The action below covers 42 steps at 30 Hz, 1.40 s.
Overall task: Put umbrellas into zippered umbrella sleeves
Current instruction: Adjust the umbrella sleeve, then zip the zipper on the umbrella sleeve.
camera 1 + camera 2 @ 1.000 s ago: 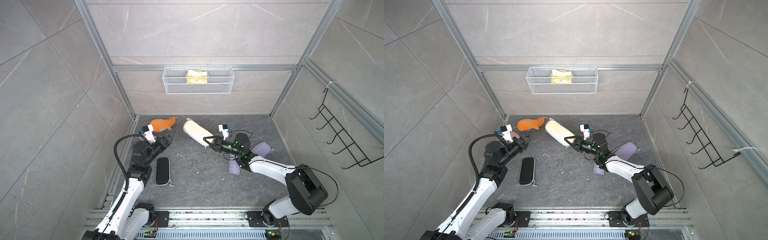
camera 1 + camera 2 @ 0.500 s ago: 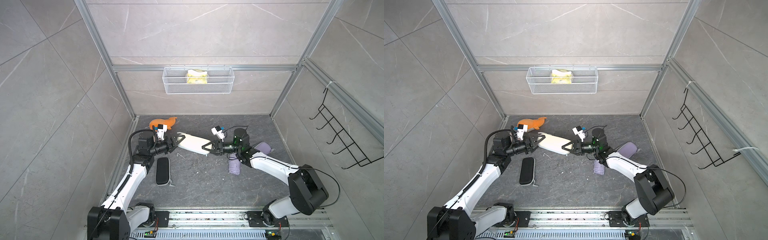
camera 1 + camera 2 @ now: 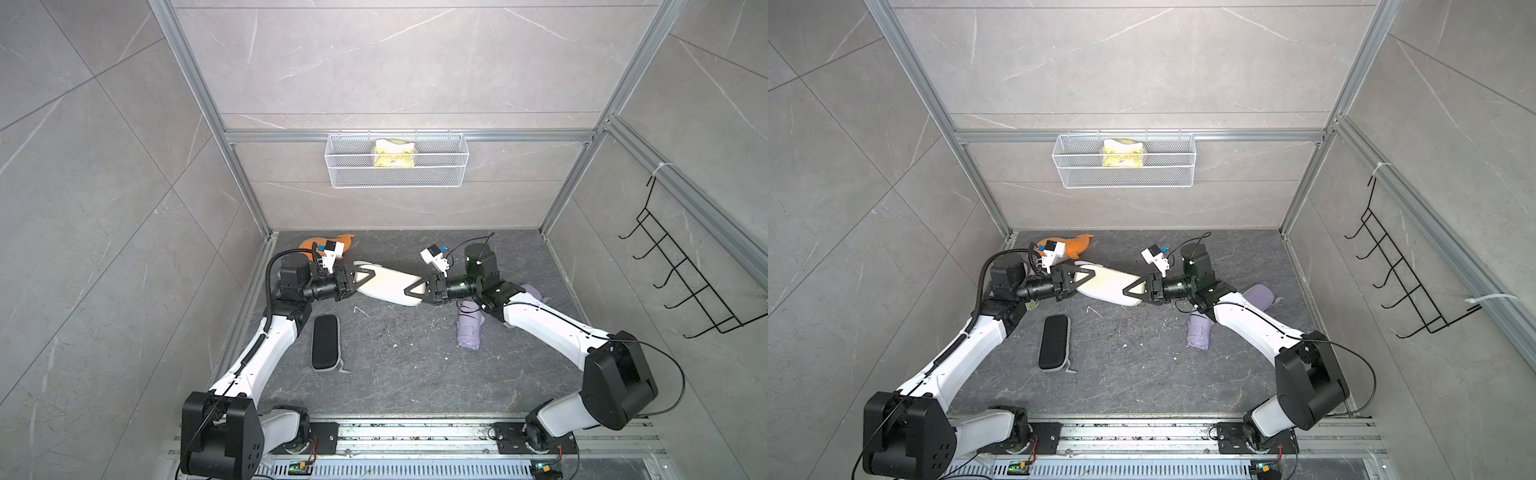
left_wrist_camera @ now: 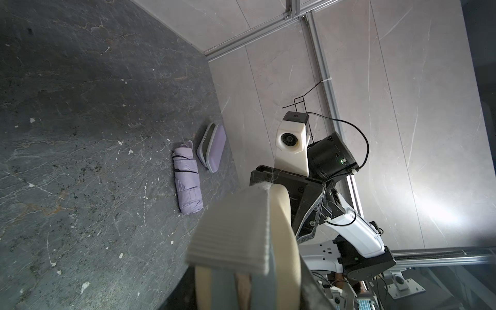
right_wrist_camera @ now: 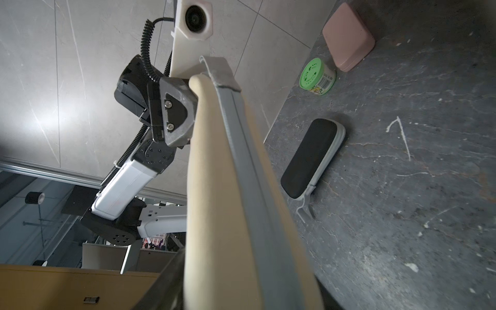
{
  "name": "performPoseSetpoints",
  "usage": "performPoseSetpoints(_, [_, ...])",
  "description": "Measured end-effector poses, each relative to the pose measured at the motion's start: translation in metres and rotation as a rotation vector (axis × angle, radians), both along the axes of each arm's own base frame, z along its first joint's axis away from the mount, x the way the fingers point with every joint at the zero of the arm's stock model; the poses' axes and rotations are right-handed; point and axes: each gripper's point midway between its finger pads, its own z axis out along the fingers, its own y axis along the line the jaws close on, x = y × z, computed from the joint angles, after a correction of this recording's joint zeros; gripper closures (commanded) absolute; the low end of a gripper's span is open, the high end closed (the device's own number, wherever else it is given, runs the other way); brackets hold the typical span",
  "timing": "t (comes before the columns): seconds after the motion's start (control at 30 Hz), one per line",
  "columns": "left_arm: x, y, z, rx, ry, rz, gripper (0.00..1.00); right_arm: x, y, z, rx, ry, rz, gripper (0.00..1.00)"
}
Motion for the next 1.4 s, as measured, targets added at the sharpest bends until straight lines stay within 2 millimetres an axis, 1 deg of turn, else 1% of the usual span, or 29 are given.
performPoseSetpoints(0.07, [0.001, 0.0, -0.006, -0.003, 0.006, 0.013, 0.91, 0.006, -0.007, -0.004, -0.011, -0.028, -0.052, 0.28])
performPoseSetpoints(0.1, [0.002, 0.002, -0.011, -0.007, 0.014, 0.032, 0.92, 0.007, -0.014, -0.007, -0.017, -0.042, -0.09, 0.28])
performPoseSetpoints(0.2, [0.007, 0.009, -0.033, -0.012, 0.046, 0.124, 0.97, 0.008, -0.036, -0.024, -0.038, -0.074, -0.205, 0.31])
performPoseSetpoints(0.27, [0.012, 0.017, -0.046, -0.011, 0.061, 0.203, 0.98, 0.007, -0.046, -0.037, -0.047, -0.105, -0.273, 0.35])
performPoseSetpoints(0.33, [0.017, 0.026, -0.056, -0.015, 0.069, 0.289, 0.99, 0.002, -0.056, -0.055, -0.075, -0.15, -0.346, 0.43])
performPoseSetpoints(0.4, [0.021, 0.033, -0.061, -0.027, 0.072, 0.354, 0.99, -0.007, -0.058, -0.068, -0.123, -0.228, -0.394, 0.49])
performPoseSetpoints(0.43, [0.023, 0.035, -0.062, -0.033, 0.071, 0.379, 1.0, -0.011, -0.056, -0.07, -0.147, -0.277, -0.398, 0.52])
performPoseSetpoints(0.5, [0.026, 0.037, -0.061, -0.042, 0.067, 0.418, 1.0, -0.019, -0.045, -0.067, -0.186, -0.404, -0.4, 0.59])
performPoseSetpoints(0.57, [0.028, 0.034, -0.057, -0.052, 0.052, 0.431, 1.0, -0.02, -0.038, -0.065, -0.225, -0.506, -0.407, 0.6])
performPoseSetpoints(0.7, [0.026, 0.027, -0.049, -0.067, 0.03, 0.428, 1.0, -0.006, -0.029, -0.064, -0.312, -0.648, -0.437, 0.6])
performPoseSetpoints(0.87, [0.024, 0.023, -0.048, -0.068, 0.026, 0.427, 1.0, 0.015, -0.017, -0.054, -0.384, -0.784, -0.457, 0.64])
performPoseSetpoints(1.0, [0.024, 0.022, -0.048, -0.068, 0.026, 0.425, 1.0, 0.029, -0.013, -0.05, -0.435, -0.86, -0.456, 0.67])
performPoseSetpoints(1.17, [0.024, 0.024, -0.043, -0.073, 0.012, 0.438, 1.0, 0.038, -0.01, -0.057, -0.494, -0.905, -0.439, 0.71])
performPoseSetpoints(1.4, [0.023, 0.024, -0.042, -0.075, 0.007, 0.44, 1.0, 0.045, -0.01, -0.068, -0.544, -0.912, -0.433, 0.7])
